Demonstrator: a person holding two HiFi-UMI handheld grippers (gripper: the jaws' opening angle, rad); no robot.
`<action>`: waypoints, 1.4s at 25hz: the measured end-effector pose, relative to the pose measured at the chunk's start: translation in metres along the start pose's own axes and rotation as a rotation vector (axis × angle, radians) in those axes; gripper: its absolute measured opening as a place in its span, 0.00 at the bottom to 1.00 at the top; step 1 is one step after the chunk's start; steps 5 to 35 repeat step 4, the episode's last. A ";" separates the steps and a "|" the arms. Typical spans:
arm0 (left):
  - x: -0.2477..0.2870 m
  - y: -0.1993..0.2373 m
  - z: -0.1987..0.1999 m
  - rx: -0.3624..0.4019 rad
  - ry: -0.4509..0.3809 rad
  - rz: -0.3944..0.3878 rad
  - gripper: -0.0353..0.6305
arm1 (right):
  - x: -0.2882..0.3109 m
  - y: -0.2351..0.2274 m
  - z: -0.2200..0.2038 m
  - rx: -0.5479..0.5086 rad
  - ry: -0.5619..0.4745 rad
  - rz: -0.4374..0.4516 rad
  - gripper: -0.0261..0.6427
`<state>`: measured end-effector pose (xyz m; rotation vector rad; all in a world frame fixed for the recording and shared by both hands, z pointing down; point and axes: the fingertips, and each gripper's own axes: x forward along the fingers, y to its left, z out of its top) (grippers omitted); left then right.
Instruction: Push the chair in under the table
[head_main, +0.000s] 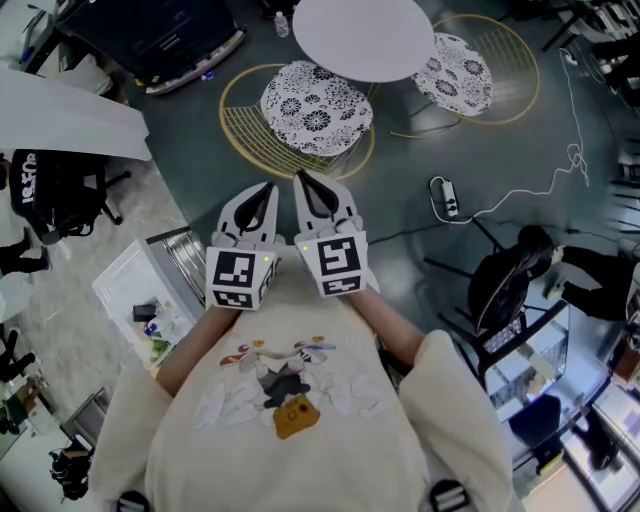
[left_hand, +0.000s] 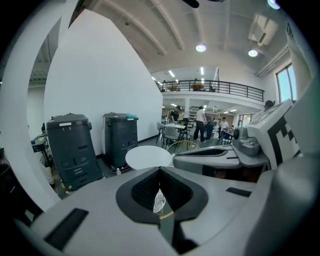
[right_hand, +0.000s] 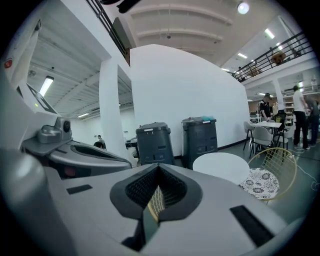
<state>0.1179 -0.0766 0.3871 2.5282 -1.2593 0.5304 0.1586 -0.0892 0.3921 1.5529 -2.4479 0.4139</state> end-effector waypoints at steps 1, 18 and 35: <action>0.000 -0.001 0.000 -0.002 0.000 -0.003 0.07 | -0.001 0.000 0.000 -0.002 0.000 0.000 0.05; 0.000 -0.002 -0.002 -0.006 0.004 -0.011 0.07 | -0.002 0.001 0.001 -0.007 -0.001 0.000 0.05; 0.000 -0.002 -0.002 -0.006 0.004 -0.011 0.07 | -0.002 0.001 0.001 -0.007 -0.001 0.000 0.05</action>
